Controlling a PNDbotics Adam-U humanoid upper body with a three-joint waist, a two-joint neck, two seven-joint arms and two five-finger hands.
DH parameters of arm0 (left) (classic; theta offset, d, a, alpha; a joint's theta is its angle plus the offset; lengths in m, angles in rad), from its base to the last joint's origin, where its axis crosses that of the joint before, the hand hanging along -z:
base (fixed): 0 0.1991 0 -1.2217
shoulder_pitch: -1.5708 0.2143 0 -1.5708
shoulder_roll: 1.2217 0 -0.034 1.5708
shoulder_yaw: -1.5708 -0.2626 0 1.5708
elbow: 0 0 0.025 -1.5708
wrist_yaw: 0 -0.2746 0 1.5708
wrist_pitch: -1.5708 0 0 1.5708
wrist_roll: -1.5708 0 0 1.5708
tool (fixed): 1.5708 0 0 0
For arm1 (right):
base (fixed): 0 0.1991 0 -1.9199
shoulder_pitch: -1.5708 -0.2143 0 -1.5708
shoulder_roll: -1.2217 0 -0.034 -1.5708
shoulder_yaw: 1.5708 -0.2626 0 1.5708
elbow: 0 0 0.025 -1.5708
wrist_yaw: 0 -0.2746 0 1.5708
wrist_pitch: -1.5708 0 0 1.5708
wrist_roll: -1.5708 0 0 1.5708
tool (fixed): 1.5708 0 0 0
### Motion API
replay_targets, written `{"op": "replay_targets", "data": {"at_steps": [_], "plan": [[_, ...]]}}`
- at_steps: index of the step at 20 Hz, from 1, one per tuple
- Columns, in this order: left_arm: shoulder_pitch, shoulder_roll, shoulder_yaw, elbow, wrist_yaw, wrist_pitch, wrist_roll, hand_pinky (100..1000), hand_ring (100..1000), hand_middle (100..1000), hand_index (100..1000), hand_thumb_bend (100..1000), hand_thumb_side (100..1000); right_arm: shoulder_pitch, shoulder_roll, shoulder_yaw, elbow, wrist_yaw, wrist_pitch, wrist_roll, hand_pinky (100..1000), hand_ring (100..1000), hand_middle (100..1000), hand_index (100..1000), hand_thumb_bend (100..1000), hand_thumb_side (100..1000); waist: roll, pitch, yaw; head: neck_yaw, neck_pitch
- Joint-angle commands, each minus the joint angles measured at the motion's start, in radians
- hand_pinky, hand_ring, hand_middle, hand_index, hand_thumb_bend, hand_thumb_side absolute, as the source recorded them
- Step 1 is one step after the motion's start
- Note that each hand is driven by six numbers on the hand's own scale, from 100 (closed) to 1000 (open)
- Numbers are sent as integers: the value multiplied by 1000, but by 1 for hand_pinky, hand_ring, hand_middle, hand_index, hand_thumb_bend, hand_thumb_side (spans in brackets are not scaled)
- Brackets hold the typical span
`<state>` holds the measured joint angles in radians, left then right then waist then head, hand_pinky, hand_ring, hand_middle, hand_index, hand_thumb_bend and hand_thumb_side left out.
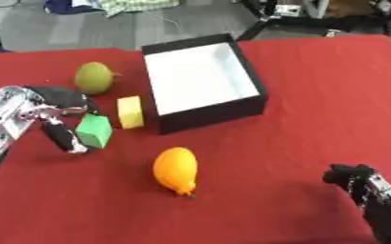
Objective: Pick up objects on the table and place them in the box.
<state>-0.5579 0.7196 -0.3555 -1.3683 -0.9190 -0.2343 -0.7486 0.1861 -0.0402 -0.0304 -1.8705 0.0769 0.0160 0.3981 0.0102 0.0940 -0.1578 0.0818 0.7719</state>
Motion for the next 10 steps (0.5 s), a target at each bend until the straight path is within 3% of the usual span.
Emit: {"op": "replay_targets", "data": {"at_steps": [1, 5, 10], "plan": [[-16, 25, 14, -12, -6, 3, 9, 772, 643, 626, 814, 338, 405, -3, -13, -1, -10, -4, -1, 2, 1000, 806, 711, 796, 100, 1000, 9, -26, -1, 2, -2], [-12, 28, 30, -35, 24, 23, 67, 739, 564, 504, 700, 258, 350, -3, -13, -2, -9, -5, 1, 0, 1000, 805, 710, 796, 100, 1000, 9, -26, -1, 0, -2], [-12, 56, 77, -119, 112, 68, 128, 734, 534, 457, 651, 176, 316, -3, -13, -5, -9, -5, 2, -3, 1000, 805, 710, 796, 100, 1000, 9, -27, -1, -2, -2]]}}
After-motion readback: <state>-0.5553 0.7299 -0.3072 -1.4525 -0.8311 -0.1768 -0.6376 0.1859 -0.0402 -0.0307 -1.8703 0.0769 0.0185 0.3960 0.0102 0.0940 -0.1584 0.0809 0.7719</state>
